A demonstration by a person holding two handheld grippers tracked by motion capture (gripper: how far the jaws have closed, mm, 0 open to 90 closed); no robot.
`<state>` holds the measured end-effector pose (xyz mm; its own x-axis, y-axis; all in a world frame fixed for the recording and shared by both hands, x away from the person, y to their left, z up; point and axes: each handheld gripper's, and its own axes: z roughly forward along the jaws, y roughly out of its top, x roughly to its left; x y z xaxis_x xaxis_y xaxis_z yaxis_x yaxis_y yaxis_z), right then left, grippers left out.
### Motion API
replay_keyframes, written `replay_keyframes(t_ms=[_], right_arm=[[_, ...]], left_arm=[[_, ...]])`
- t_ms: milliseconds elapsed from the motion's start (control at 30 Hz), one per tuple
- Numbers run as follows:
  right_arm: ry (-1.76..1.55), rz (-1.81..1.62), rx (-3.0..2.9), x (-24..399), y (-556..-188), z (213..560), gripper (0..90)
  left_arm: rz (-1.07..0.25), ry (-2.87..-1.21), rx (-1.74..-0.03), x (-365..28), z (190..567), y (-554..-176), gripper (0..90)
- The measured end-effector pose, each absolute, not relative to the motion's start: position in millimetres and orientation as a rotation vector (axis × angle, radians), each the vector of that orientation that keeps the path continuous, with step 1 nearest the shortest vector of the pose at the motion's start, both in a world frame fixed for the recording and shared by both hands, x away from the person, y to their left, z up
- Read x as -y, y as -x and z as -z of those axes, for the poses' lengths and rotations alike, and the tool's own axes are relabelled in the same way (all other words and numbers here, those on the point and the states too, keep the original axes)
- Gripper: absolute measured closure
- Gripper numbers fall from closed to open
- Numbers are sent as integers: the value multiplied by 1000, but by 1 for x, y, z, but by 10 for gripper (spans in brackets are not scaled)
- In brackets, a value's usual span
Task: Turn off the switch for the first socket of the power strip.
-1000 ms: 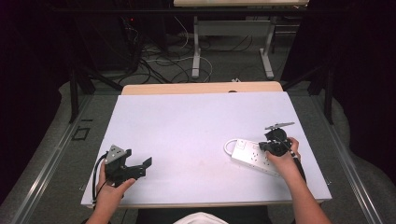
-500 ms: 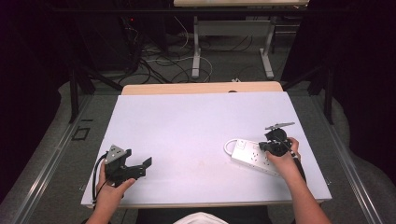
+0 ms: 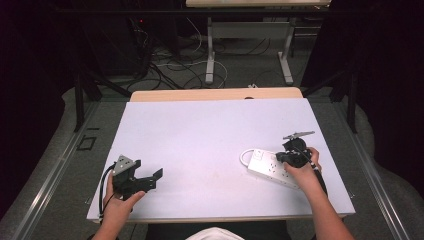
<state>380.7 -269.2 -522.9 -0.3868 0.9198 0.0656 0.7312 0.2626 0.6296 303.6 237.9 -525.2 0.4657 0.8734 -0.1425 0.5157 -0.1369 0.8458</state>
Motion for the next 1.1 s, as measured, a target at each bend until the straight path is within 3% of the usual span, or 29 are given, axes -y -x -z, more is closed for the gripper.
replay_keyframes(t_ms=[300,600,833,1100], right_arm=[[-1524,-919,-2208,266,-379,517,721],[-1493,-1012,-2228,262,-383,513,447],[-1450,-1034,-2234,256,-385,505,331],[-1433,-1027,-2245,249,-383,498,261]], left_arm=[[-489,-1796,-1187,-237,526,-304,78],[-486,-1788,-1196,-238,526,-304,78],[-484,-1784,-1201,-238,526,-304,78],[-486,-1787,-1198,-238,526,-304,79]])
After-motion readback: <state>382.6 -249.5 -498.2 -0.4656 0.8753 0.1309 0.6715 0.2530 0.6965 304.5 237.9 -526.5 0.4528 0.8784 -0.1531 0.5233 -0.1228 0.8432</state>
